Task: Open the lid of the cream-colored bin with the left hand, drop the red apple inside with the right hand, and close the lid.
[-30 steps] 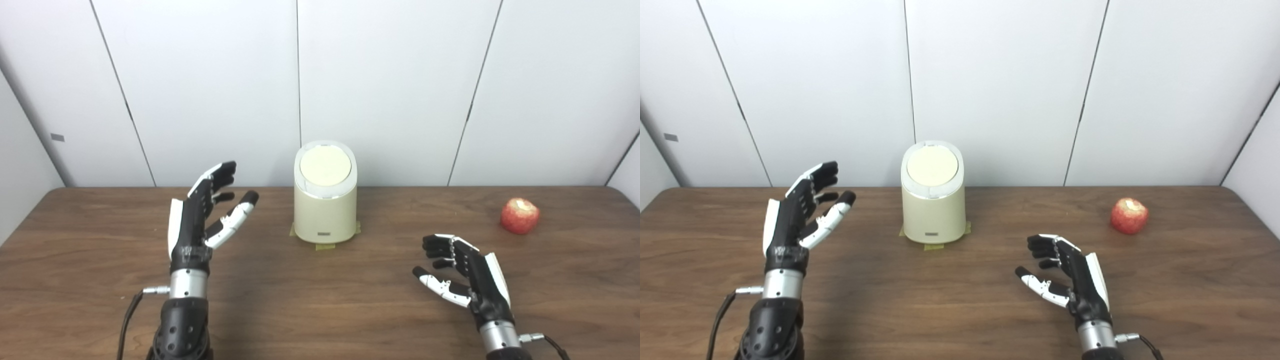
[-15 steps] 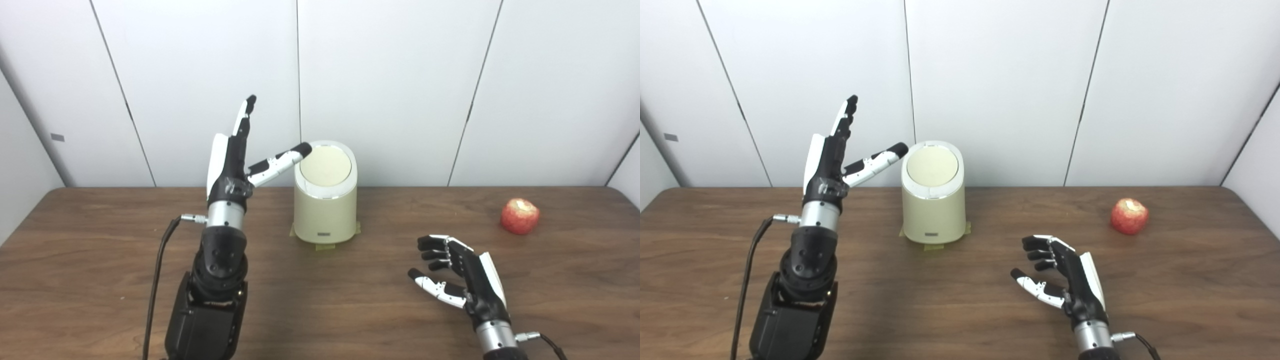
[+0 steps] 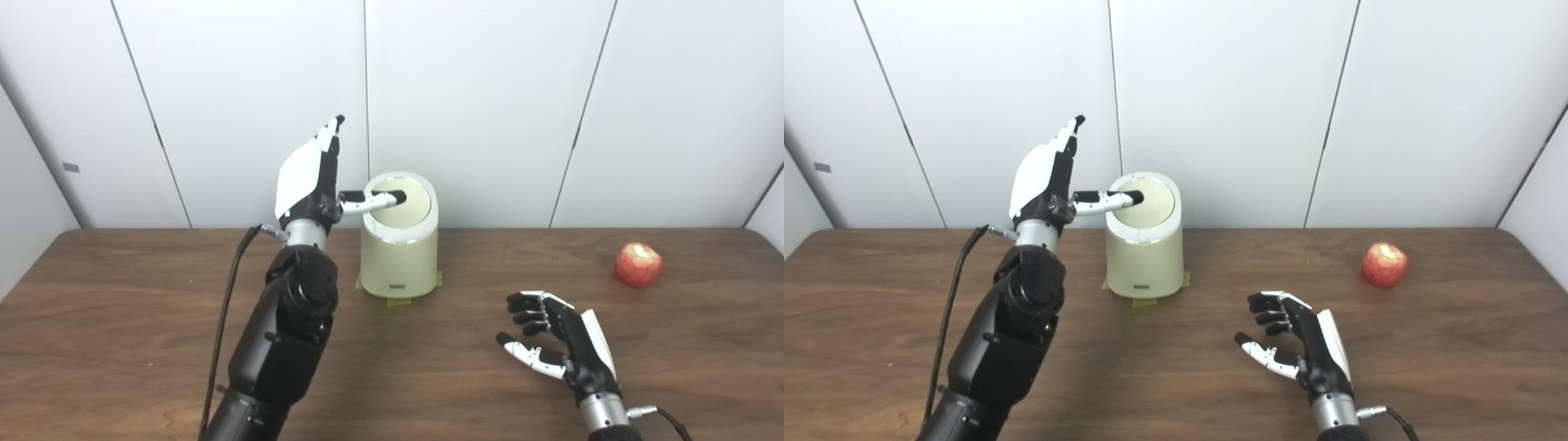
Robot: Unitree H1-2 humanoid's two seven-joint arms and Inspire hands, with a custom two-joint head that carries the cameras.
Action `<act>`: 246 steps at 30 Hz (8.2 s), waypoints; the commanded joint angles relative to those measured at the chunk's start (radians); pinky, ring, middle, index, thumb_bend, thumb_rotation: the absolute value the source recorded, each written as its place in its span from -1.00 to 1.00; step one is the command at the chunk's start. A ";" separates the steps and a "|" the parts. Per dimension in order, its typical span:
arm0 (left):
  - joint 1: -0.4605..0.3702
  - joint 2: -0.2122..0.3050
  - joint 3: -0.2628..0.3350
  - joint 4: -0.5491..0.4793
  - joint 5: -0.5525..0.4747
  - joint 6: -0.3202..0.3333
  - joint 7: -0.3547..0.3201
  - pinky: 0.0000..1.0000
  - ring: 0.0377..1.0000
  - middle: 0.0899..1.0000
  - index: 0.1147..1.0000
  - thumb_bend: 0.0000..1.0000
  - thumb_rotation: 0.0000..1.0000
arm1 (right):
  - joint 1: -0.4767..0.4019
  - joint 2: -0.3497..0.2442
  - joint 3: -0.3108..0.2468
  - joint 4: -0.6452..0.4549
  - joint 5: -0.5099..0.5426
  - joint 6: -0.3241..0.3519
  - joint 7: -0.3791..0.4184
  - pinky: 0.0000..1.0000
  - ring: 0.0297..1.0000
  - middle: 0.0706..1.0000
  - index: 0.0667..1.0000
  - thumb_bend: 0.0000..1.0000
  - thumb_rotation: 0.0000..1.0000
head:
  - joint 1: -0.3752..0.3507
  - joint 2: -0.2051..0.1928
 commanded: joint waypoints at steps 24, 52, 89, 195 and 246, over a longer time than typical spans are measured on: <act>-0.129 -0.010 -0.044 0.260 0.038 -0.063 0.165 1.00 1.00 1.00 1.00 0.86 -0.51 | 0.002 0.015 0.016 -0.047 0.007 0.015 0.001 0.08 0.24 0.26 0.23 -0.39 -1.00 | -0.024 0.011; -0.128 0.116 -0.287 0.371 0.403 0.010 0.049 1.00 1.00 1.00 1.00 1.00 -0.56 | 0.006 -0.004 0.046 -0.088 -0.043 0.067 0.022 0.11 0.24 0.26 0.21 -0.37 -1.00 | -0.030 0.028; 0.297 0.114 0.136 0.031 -0.276 -0.646 0.145 0.97 1.00 1.00 1.00 -0.23 1.00 | -0.007 -0.030 0.061 -0.071 -0.127 0.055 -0.003 -0.07 0.11 0.17 0.22 -0.37 -1.00 | -0.021 0.016; 0.679 0.107 0.233 -0.189 -0.468 -0.792 -0.039 0.58 0.79 0.85 0.80 -0.59 0.97 | -0.799 -0.431 0.384 0.744 -0.472 0.421 0.230 -0.54 -0.37 -0.12 -0.09 0.06 -1.00 | -0.035 0.044; 0.651 0.056 0.220 -0.119 -0.442 -0.811 -0.013 0.60 0.77 0.83 0.80 -0.58 0.92 | -0.788 -0.141 0.373 0.070 -0.613 -0.055 0.187 -0.34 -0.17 0.08 -0.16 0.02 -1.00 | -0.011 0.010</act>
